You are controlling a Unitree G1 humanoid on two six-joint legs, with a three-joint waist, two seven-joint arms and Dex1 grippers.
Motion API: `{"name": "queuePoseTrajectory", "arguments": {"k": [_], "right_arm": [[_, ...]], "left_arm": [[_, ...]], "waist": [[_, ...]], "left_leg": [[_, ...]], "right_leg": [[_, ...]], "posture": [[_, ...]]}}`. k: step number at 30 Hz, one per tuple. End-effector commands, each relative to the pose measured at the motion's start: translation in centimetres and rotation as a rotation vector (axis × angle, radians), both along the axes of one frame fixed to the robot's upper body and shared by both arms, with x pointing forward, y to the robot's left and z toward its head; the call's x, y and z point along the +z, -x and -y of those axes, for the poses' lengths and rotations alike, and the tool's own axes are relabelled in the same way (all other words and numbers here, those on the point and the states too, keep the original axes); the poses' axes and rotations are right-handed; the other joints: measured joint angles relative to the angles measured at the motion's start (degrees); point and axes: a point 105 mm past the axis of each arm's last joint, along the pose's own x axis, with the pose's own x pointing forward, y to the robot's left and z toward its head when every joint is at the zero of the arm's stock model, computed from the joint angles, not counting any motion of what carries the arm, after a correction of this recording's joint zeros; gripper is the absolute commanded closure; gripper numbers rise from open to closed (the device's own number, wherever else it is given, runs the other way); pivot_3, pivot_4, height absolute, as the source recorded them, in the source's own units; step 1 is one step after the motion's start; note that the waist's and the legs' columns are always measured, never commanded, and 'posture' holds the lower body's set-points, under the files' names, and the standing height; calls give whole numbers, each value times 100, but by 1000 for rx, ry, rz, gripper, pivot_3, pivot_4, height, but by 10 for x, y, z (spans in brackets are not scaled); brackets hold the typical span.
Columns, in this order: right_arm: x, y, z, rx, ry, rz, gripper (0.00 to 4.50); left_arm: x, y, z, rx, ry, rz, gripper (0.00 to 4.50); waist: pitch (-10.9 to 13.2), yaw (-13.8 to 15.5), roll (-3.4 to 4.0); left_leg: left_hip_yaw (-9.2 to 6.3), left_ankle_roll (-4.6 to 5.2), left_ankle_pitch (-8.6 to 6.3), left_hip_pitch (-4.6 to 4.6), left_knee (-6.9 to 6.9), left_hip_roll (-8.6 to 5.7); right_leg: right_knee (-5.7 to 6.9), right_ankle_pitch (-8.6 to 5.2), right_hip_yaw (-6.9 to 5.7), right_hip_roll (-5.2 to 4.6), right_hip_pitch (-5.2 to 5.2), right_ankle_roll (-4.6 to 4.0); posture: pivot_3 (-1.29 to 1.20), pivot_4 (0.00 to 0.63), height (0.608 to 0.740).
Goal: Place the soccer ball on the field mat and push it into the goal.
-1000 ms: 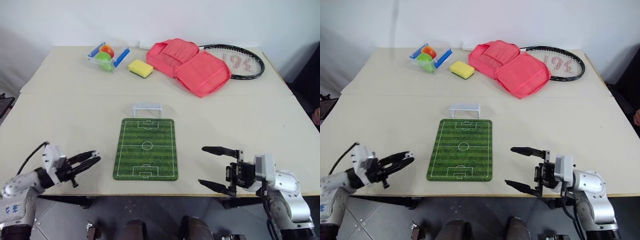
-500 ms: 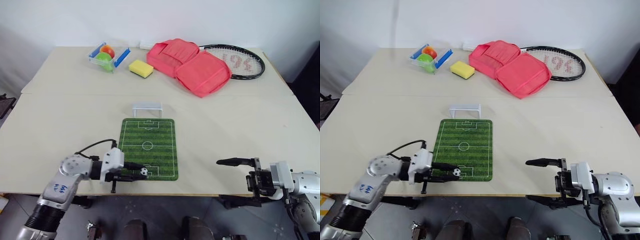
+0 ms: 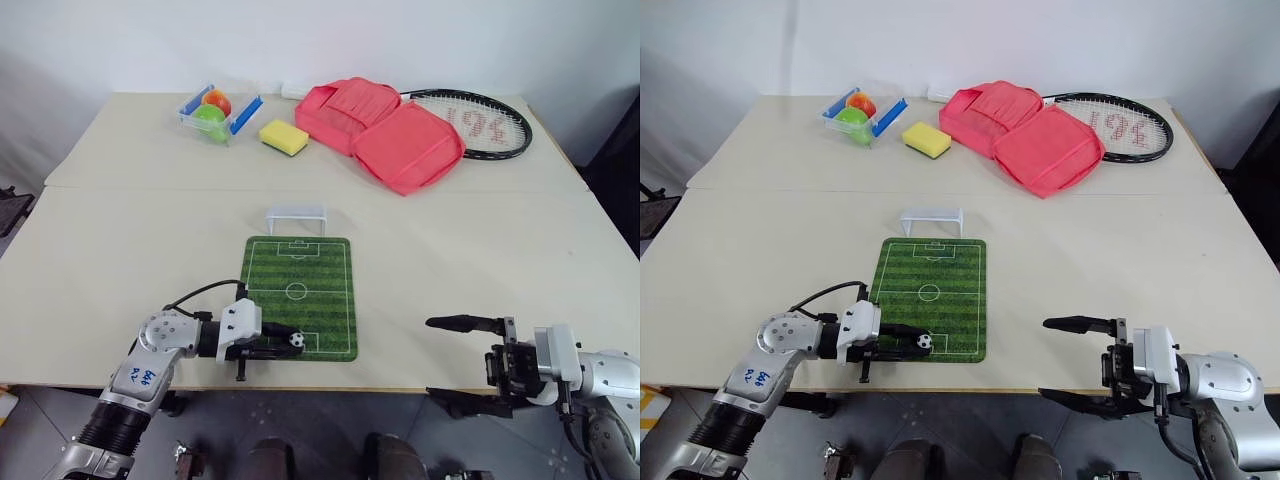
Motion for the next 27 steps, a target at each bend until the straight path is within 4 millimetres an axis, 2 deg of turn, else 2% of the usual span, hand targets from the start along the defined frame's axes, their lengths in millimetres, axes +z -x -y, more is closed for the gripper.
{"name": "queuePoseTrajectory", "arguments": {"k": [1, 4, 16, 19, 22, 27], "right_arm": [[6, 4, -6, 14, -21, 20, 0], [6, 4, -6, 13, -24, 16, 0], [1, 4, -10, 26, -41, -3, 0], [0, 3, -11, 29, -44, -8, 0], [-1, 0, -10, 31, -46, -12, 0], [5, -6, -5, -3, -74, 30, 0]], "left_arm": [[1, 1, 3, -13, 15, 6, 2481], [4, 0, 3, -7, 31, 27, 1612], [20, -3, -4, 30, 77, 70, 1612], [26, 0, -12, 39, 81, 80, 1612], [39, 10, -33, 55, 79, 77, 1612], [54, 37, -52, 41, 166, 35, 1612]], "waist": [[0, 7, 0], [0, 5, 0], [0, -4, 0], [0, -6, 0], [0, -34, 0], [1, -28, 1]], "left_leg": [[0, 0, 0, 0, 1, 0], [0, 0, 0, 0, 3, 0], [0, 1, 0, -1, 3, 0], [0, 1, 0, 0, 3, 0], [0, 1, 0, 0, 1, 1], [1, 2, -1, 1, -1, 4]], "right_leg": [[0, 0, 0, 0, 0, 0], [0, 2, 0, 0, 1, 1], [0, 2, 1, 0, 1, 1], [0, 2, 1, 0, 1, 1], [-1, 2, 1, 0, 0, 1], [-3, 2, 5, 1, -1, 1]], "posture": [[0, 150, 740], [0, 150, 740], [0, 150, 740], [0, 150, 740], [0, 150, 740], [0, 150, 740]]}}
